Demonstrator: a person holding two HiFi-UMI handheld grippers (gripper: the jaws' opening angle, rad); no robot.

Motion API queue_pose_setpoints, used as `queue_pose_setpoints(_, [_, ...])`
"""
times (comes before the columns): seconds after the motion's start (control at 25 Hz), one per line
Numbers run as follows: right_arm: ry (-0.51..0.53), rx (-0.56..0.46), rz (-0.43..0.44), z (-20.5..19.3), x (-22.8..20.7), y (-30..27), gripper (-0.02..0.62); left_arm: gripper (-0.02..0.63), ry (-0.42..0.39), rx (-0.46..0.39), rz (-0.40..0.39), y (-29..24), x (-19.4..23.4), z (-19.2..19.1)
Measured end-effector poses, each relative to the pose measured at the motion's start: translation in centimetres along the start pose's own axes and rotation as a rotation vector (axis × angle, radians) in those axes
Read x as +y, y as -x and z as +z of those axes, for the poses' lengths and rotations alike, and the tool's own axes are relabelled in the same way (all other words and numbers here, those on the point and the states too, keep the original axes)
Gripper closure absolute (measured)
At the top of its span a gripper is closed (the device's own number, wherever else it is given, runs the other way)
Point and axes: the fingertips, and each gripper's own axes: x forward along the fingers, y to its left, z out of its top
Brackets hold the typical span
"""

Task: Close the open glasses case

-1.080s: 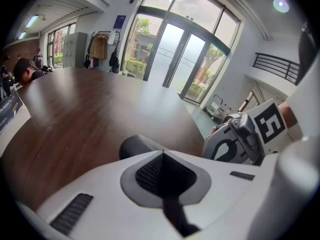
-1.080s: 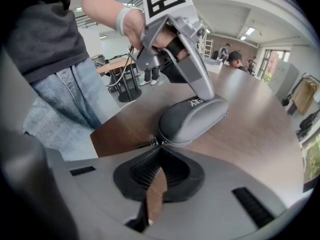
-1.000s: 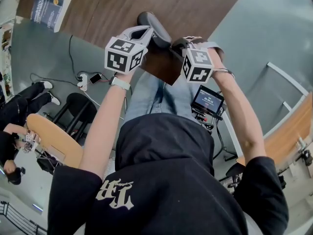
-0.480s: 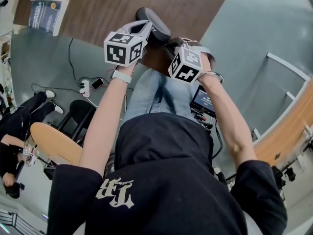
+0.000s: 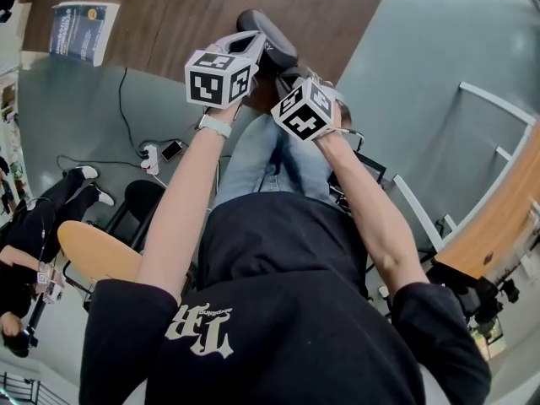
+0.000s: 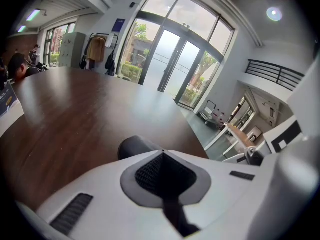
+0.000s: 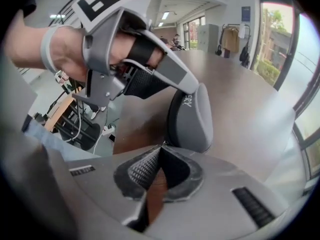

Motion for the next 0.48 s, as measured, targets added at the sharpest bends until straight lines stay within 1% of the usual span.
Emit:
queue_pose_setpoints(0.12, [-0.058, -0.001, -0.02, 0.4, 0.1, -0.2, 0.611, 0.6, -0.006, -0.007, -0.001, 0.0, 0.0, 0.1])
queue_pose_setpoints(0.28, [-0.086, -0.005, -0.038, 0.4, 0.0, -0.3, 0.607, 0.6, -0.009, -0.016, -0.012, 0.0, 0.0, 0.1])
queue_pose_setpoints(0.4, [-0.077, -0.004, -0.086, 0.1, -0.6, 0.5, 0.604, 0.6, -0.021, -0.02, -0.022, 0.0, -0.2, 0.3])
queue_pose_setpoints(0.48, [-0.061, -0.002, -0.12, -0.2, -1.2, 1.3, 0.594, 0.6, -0.046, -0.004, -0.022, 0.1, -0.2, 0.3])
